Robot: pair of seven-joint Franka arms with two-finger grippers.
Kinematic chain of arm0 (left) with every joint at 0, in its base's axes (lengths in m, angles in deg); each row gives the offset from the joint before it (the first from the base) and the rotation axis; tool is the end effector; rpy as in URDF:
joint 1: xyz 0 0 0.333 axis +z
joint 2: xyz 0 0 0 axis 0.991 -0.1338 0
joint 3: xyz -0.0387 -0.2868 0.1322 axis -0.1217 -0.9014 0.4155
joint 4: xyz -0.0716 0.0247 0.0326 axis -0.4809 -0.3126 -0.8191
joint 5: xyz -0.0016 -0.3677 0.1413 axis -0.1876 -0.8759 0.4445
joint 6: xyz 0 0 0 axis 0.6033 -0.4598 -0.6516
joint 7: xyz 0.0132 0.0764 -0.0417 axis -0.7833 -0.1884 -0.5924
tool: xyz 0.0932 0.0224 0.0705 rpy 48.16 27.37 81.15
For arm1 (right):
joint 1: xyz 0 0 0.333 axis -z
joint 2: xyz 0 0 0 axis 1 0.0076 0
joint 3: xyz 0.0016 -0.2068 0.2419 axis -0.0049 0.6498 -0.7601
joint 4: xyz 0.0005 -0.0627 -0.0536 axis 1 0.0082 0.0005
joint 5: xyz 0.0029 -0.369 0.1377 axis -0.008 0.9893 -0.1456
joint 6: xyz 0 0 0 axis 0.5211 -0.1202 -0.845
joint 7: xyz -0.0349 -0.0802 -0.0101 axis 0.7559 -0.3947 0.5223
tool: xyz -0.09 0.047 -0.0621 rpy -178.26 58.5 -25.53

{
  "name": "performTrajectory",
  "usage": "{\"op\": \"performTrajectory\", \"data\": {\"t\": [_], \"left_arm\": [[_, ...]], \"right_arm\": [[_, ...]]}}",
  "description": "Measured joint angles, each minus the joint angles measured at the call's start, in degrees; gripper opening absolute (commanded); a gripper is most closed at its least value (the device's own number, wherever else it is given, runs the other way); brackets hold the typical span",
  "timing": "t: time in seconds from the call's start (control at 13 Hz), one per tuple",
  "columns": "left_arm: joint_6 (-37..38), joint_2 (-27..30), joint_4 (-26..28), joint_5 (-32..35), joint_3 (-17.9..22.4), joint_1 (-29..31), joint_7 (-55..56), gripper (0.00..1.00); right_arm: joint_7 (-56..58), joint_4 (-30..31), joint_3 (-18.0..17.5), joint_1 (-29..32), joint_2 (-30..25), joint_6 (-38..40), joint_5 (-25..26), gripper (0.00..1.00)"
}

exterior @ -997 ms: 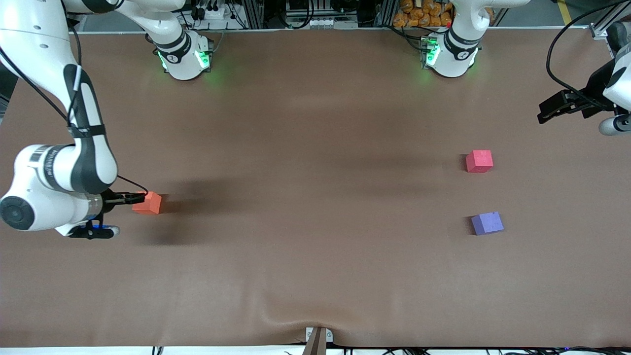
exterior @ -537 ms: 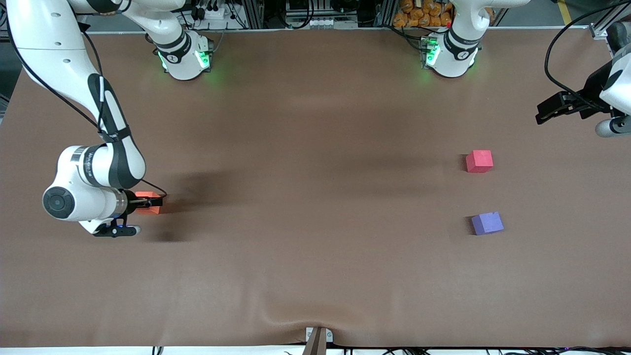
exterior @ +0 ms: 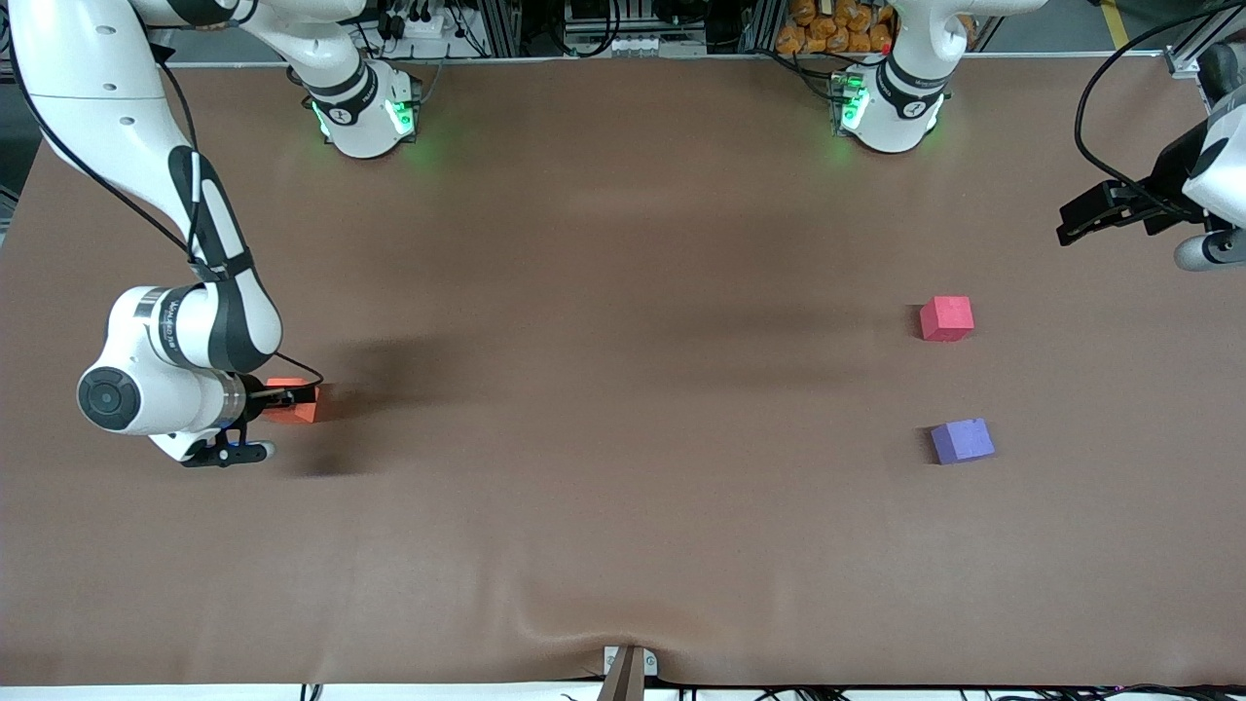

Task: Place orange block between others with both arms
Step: 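Lower the right gripper over the orange cube and close on it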

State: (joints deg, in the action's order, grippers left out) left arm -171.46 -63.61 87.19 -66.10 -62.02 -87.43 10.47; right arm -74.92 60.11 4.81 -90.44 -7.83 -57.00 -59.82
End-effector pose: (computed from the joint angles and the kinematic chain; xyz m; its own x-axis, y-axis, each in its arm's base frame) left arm 0.5327 -0.0243 0.6111 0.9895 0.1122 -0.0914 0.1096 -0.9934 -0.0332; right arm 0.6289 -0.0388 0.2118 0.9628 0.0726 -0.2603 0.0732 -0.9973 -0.0074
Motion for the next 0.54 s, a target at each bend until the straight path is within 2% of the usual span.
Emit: {"op": "performTrajectory", "data": {"t": [0.54], "left_arm": [[0.00, 0.00, 0.05, 0.00, 0.00, 0.00, 0.00, 1.00]], "right_arm": [[0.13, 0.45, 0.00, 0.00, 0.21, -0.02, 0.05, 1.00]]}}
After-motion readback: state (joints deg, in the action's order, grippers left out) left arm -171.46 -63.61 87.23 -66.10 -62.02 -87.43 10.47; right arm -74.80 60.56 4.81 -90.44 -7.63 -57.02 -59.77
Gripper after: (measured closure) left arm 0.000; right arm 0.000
